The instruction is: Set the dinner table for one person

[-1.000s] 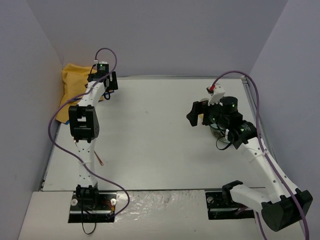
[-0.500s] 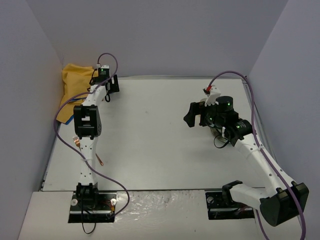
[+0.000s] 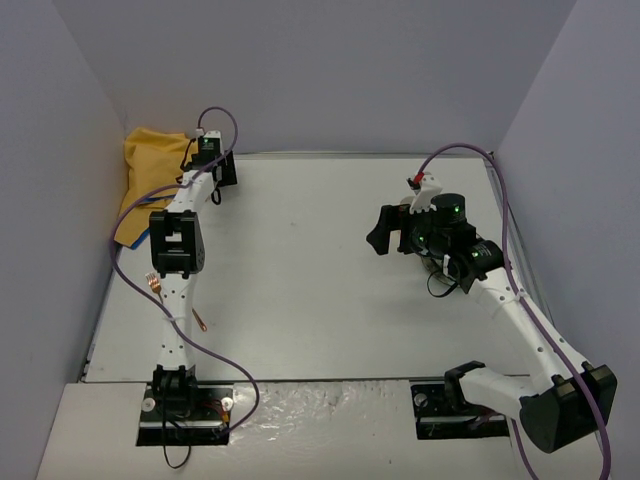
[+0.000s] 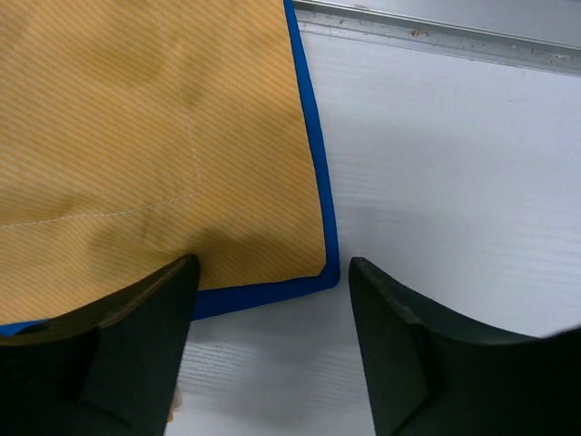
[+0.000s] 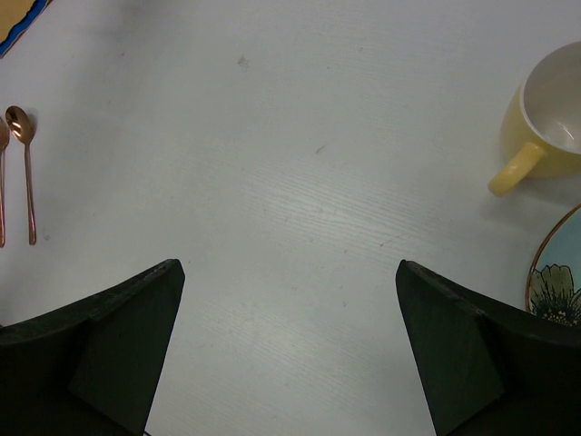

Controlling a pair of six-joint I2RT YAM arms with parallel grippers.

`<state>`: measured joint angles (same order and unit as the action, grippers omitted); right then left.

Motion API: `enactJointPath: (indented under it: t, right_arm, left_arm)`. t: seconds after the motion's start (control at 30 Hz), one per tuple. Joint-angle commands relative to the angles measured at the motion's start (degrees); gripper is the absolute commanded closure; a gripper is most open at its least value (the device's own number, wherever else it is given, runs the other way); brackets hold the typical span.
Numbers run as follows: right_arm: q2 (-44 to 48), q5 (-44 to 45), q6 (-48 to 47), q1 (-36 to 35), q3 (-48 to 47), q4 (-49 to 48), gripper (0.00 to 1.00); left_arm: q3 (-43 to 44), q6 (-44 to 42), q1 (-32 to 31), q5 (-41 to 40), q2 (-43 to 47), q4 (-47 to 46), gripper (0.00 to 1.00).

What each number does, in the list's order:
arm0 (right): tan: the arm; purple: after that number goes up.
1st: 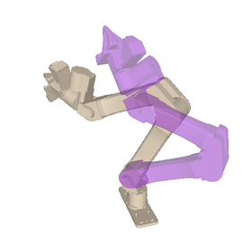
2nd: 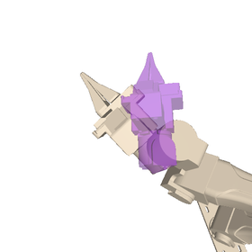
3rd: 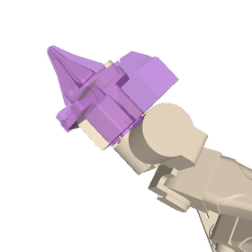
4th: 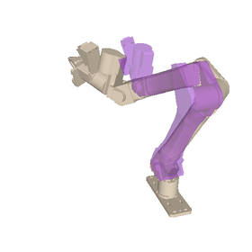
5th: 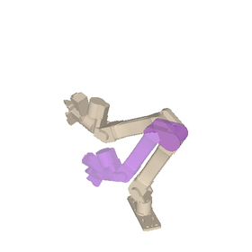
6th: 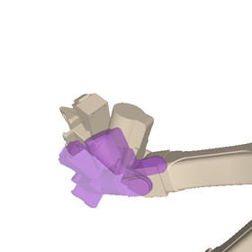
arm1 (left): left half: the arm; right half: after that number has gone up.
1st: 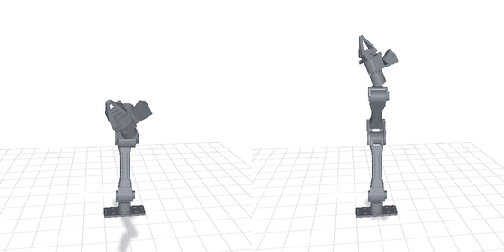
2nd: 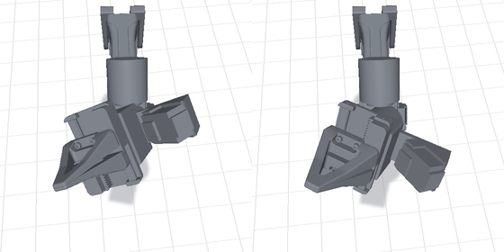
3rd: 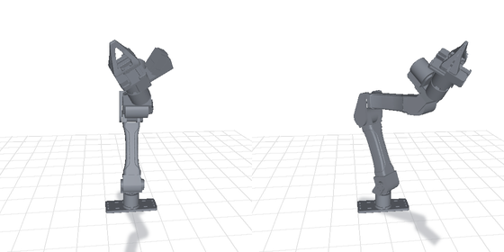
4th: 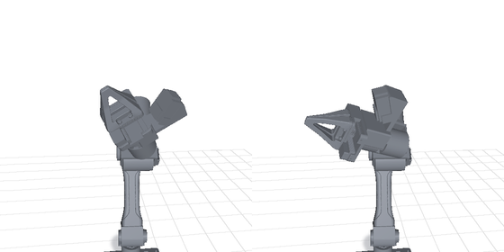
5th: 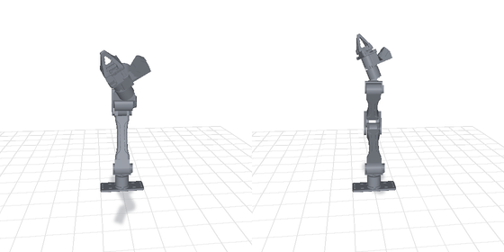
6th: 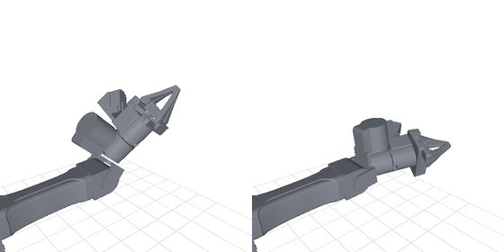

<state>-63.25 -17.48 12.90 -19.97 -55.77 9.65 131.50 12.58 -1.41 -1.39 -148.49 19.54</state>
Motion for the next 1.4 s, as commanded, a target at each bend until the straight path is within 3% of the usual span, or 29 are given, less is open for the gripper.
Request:
enactJointPath:
  t: [0.0,0.1,0.2,0.43,0.6,0.8,1.07,1.2,1.37]
  right_arm:
    - [1.6,-1.4,1.3,-0.3,-0.3,-3.6,0.0]
    - [2.0,-1.6,1.5,-0.3,-0.2,-3.5,0.0]
    - [2.6,-1.4,1.5,-0.3,-0.2,-3.5,0.0]
    - [2.4,-2.1,0.2,-0.3,-1.3,-3.3,0.0]
    - [1.8,-2.9,-1.4,-0.3,-3.3,-3.4,0.0]
    - [3.0,-4.4,-1.8,-0.4,-4.8,-3.3,0.0]
    - [7.0,-4.2,-0.4,-0.4,-3.7,-3.3,0.0]
    - [9.7,-4.0,1.2,-0.4,-1.1,-3.4,0.0]
    - [11.5,-4.6,3.7,-0.4,3.7,-3.1,0.0]
  left_arm:
    - [2.8,0.3,0.5,-0.3,-0.1,2.3,0.58]
    - [4.4,0.7,0.7,0.3,-0.8,3.9,0.75]
    - [5.3,1.3,1.1,1.3,-1.0,4.5,1.0]
    - [10.2,-1.1,3.1,3.1,5.6,8.3,1.0]
    - [16.3,-1.3,2.7,5.4,16.0,15.3,1.0]
    - [14.5,1.0,-0.7,8.8,31.8,20.9,1.0]
    - [-2.2,6.8,-14.3,7.3,49.7,26.4,1.0]
    - [-25.3,14.6,-24.8,6.6,61.4,21.0,1.0]
    - [-44.0,21.5,-33.4,3.6,68.7,14.3,1.0]
